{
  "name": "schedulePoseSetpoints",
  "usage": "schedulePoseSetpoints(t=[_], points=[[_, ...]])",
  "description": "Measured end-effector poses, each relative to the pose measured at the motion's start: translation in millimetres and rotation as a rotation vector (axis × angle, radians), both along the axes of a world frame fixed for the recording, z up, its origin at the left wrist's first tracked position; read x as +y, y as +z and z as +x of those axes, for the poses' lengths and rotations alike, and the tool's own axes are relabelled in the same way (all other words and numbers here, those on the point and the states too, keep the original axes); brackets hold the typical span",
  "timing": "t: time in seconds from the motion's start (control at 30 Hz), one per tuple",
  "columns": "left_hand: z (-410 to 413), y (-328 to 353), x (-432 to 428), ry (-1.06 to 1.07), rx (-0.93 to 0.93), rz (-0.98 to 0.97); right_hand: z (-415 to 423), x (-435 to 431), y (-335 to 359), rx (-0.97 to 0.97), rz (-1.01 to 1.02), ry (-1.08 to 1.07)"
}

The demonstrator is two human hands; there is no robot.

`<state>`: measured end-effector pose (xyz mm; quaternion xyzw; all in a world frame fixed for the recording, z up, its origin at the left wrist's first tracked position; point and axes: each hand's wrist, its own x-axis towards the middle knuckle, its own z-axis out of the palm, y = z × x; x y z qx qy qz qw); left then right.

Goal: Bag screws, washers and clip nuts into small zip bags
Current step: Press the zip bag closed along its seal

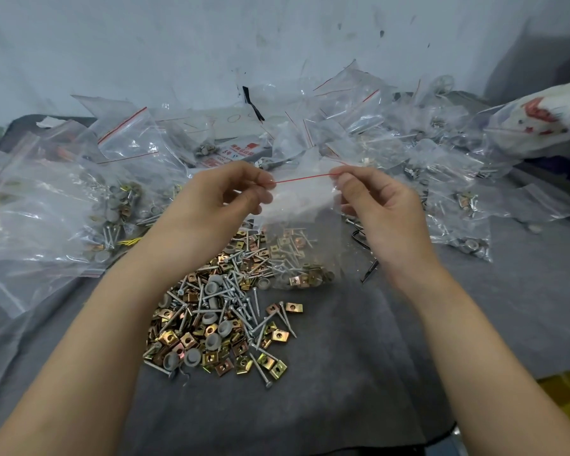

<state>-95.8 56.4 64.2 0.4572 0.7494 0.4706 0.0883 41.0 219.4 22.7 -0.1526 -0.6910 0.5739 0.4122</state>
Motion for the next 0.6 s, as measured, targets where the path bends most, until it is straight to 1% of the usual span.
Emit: schedulePoseSetpoints(t=[0.13,0.27,0.43,0.6], points=[[0,-3,0,0.005,-0.030,0.031,0,0,1,0.010,-0.044,0.010],[0,-6,-1,-0.002,-0.087,0.076,-1,-1,0,-0.006,-0.131,0.085],[-1,-12,-2,0.005,-0.155,0.092,-2,-2,-4,-0.071,-0.061,0.135],[-1,-15,-3,0.066,-0.253,0.086,-3,-2,-4,0.004,-0.081,0.129]])
